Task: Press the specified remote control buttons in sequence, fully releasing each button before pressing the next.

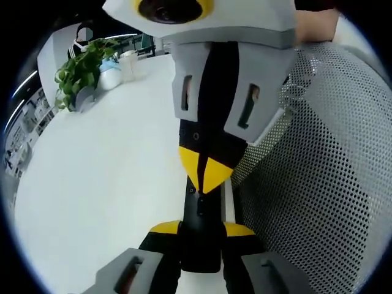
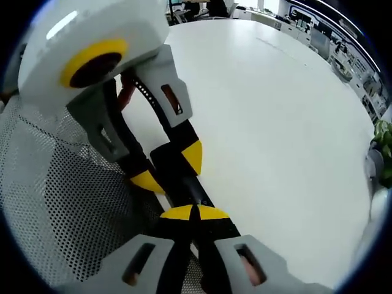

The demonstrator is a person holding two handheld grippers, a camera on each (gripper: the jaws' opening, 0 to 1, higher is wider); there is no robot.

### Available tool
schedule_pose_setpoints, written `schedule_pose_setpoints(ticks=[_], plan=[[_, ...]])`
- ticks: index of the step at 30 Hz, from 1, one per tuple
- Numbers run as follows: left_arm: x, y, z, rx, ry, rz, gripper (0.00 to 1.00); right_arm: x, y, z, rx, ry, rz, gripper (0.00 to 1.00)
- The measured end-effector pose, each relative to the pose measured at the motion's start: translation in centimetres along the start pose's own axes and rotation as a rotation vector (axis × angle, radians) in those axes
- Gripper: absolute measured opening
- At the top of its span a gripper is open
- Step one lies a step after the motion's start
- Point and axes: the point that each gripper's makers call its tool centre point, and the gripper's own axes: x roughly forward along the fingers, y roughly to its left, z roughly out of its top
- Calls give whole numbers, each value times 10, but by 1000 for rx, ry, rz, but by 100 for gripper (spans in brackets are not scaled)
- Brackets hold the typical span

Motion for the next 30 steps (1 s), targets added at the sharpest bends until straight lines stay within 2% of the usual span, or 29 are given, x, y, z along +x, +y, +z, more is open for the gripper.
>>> schedule_pose_setpoints(ticks=[7, 16, 22, 30], plan=[[0, 0, 0, 1, 2, 3, 24, 1, 0, 2, -39, 12, -16, 0], [1, 2, 1, -6, 3, 11, 24, 1, -1, 1, -20, 13, -22, 0], [1, 2, 1, -7, 3, 8, 24, 0, -3, 1, 63, -1, 13, 0], [0, 3, 1, -12, 1, 11, 24, -1, -2, 1, 51, 7, -1, 0]])
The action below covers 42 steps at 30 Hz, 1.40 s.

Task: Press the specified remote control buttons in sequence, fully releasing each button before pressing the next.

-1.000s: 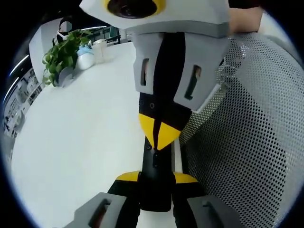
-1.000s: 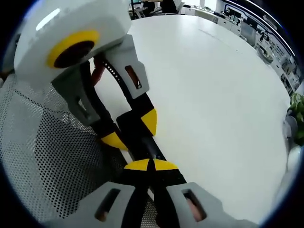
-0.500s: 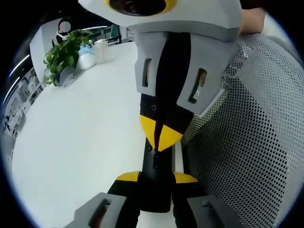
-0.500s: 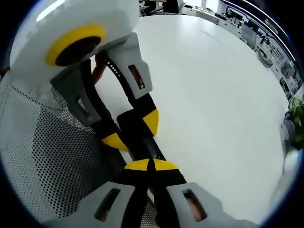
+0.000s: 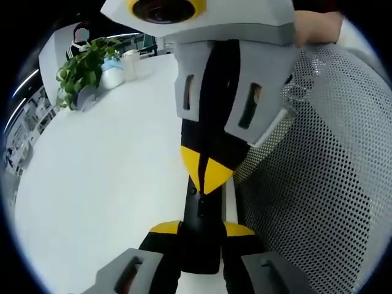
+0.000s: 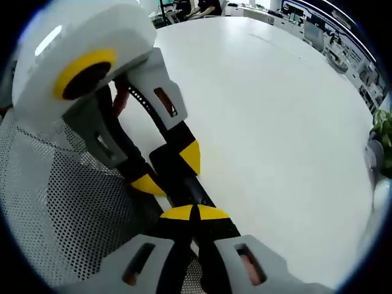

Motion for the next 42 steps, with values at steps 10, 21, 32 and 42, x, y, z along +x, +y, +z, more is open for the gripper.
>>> schedule_pose_setpoints(ticks=[10, 21, 32, 42], plan=[[1, 5, 1, -23, -5, 23, 24, -2, 1, -4, -16, 14, 8, 0], [1, 7, 1, -35, -9, 32, 24, 1, 5, -2, -27, 9, 26, 0], [1, 7, 2, -37, -13, 32, 25, 3, 5, -4, -82, 18, 13, 0], [1, 7, 2, -40, -15, 32, 25, 3, 5, -4, -27, 6, 33, 0]])
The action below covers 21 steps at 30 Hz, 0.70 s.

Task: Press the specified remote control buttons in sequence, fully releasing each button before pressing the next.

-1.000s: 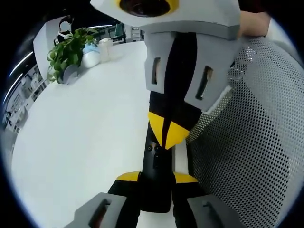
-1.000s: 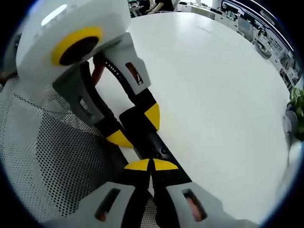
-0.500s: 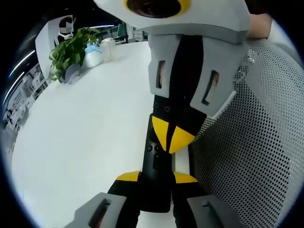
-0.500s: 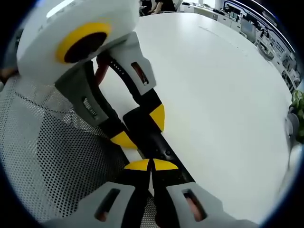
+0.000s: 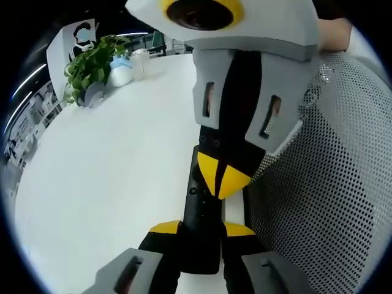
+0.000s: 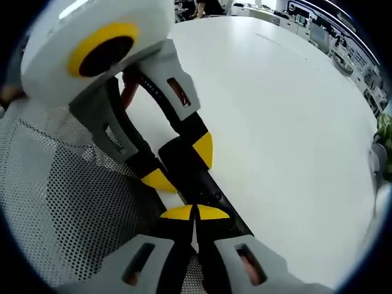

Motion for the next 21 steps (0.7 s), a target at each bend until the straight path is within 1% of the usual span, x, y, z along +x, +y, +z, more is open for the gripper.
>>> schedule_pose_setpoints(ticks=[3, 5, 8, 9, 18, 21], plan=[[0, 0, 0, 1, -2, -1, 25, 0, 0, 0, -5, 0, -3, 0], [0, 1, 0, -5, -2, 0, 25, 0, -1, 0, 13, -3, 0, 0], [0, 1, -1, 0, -2, -1, 25, 0, -2, 0, 66, 2, 4, 0], [0, 0, -1, 2, -1, -3, 25, 1, -1, -1, 69, 7, 7, 0], [-6, 2, -8, 7, 3, -11, 25, 1, -1, 0, 51, 1, 1, 0], [-9, 4, -12, -15, 12, -11, 25, 1, -1, 0, 54, -1, 2, 0]])
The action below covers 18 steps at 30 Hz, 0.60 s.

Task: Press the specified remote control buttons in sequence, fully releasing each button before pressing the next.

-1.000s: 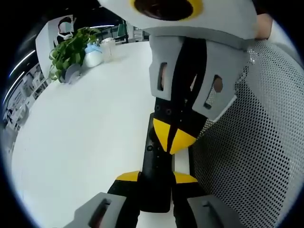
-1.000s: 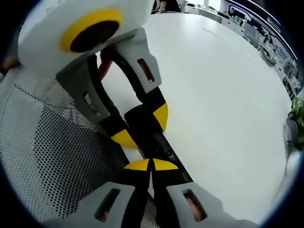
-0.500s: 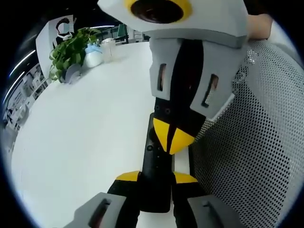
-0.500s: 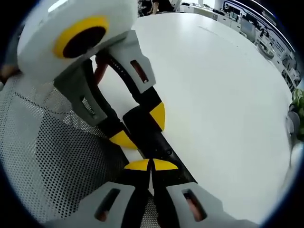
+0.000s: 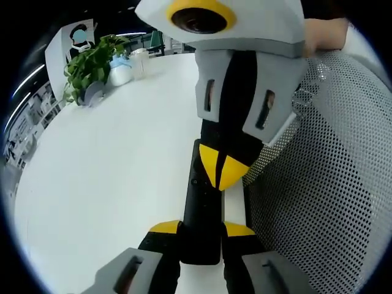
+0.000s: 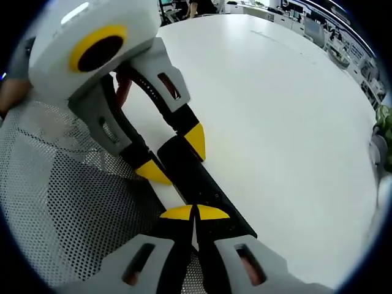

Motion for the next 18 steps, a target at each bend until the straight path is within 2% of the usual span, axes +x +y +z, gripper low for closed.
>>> schedule_pose_setpoints(ticks=[18], plan=[[-8, 3, -12, -41, 29, 7, 25, 0, 0, 0, 20, -1, 5, 0]])
